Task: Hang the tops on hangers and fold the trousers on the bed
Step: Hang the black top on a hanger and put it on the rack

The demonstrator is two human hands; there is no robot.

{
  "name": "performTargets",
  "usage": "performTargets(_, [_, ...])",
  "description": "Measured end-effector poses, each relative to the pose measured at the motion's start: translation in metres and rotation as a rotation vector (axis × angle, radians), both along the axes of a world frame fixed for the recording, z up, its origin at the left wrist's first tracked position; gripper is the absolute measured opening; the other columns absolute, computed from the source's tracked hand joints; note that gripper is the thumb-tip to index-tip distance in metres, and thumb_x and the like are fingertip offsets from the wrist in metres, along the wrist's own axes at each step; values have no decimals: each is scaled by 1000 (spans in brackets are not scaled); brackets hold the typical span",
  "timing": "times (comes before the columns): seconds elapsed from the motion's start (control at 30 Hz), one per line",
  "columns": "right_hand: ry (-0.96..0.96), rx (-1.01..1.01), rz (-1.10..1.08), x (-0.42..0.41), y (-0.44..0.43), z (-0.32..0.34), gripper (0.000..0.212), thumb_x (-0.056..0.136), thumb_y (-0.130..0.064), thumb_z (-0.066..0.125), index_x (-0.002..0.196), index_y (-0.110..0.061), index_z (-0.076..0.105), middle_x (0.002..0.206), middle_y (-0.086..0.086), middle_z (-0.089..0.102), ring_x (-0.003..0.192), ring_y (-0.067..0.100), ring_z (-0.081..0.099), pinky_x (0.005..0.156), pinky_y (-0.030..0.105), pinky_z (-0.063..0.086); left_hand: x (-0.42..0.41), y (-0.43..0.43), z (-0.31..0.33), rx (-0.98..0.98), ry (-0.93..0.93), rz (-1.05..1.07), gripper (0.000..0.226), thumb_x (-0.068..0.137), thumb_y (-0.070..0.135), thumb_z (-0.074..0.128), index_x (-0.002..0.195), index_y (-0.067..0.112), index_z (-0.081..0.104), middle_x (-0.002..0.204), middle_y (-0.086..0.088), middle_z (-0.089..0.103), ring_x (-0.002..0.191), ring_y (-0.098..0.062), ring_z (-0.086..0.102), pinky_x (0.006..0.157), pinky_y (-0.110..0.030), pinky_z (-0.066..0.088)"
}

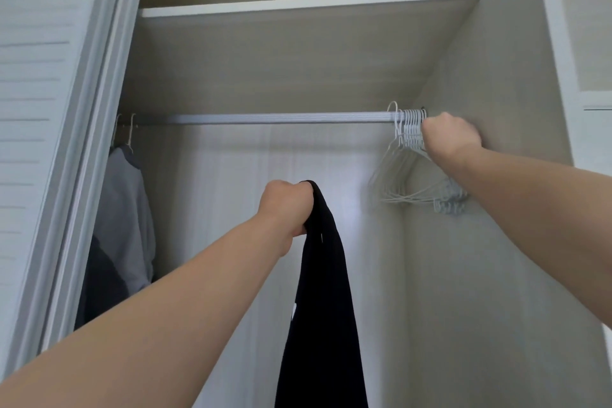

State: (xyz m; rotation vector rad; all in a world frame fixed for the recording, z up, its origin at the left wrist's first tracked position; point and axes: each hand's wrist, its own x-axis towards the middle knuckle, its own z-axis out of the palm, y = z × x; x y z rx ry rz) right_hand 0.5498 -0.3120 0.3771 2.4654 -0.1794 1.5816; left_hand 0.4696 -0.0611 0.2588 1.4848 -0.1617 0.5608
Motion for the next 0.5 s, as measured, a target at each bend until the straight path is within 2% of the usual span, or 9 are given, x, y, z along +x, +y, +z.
performTargets(0.1, [-6, 57, 68, -6, 4, 2, 33, 95, 6, 45, 125, 6, 60, 125, 25, 56, 116, 47, 59, 89, 48, 50, -4, -6, -1, -9, -8, -11, 29, 90, 3, 48, 114, -9, 60, 106, -27, 71, 88, -38, 74, 71, -46, 64])
performTargets(0.27, [20, 194, 159, -17, 3, 0, 33, 93, 9, 46, 123, 7, 58, 125, 29, 61, 115, 47, 60, 91, 48, 50, -18, -17, -9, 21, -10, -21, 26, 89, 5, 48, 108, -8, 60, 110, -29, 70, 92, -40, 74, 76, -51, 62])
performTargets(0.33, [23, 258, 198, -17, 3, -1, 33, 93, 9, 45, 123, 8, 56, 126, 30, 60, 116, 48, 59, 92, 49, 50, -23, -17, -14, 36, -4, -18, 20, 89, 8, 49, 100, -4, 60, 100, -25, 71, 89, -39, 74, 79, -52, 61])
performTargets(0.4, [10, 321, 229, -17, 2, -1, 32, 93, 8, 45, 122, 8, 57, 126, 30, 60, 115, 48, 60, 93, 49, 50, -28, -16, -15, 63, -15, -19, 11, 88, 9, 48, 92, 5, 58, 89, -17, 64, 84, -38, 72, 81, -53, 61])
performTargets(0.5, [-36, 402, 278, -20, 1, 2, 29, 93, 7, 43, 119, 8, 56, 125, 32, 60, 115, 49, 59, 92, 50, 50, -35, -10, -14, 79, -49, -7, 9, 87, 9, 48, 90, 11, 56, 85, -13, 60, 78, -32, 68, 83, -55, 60])
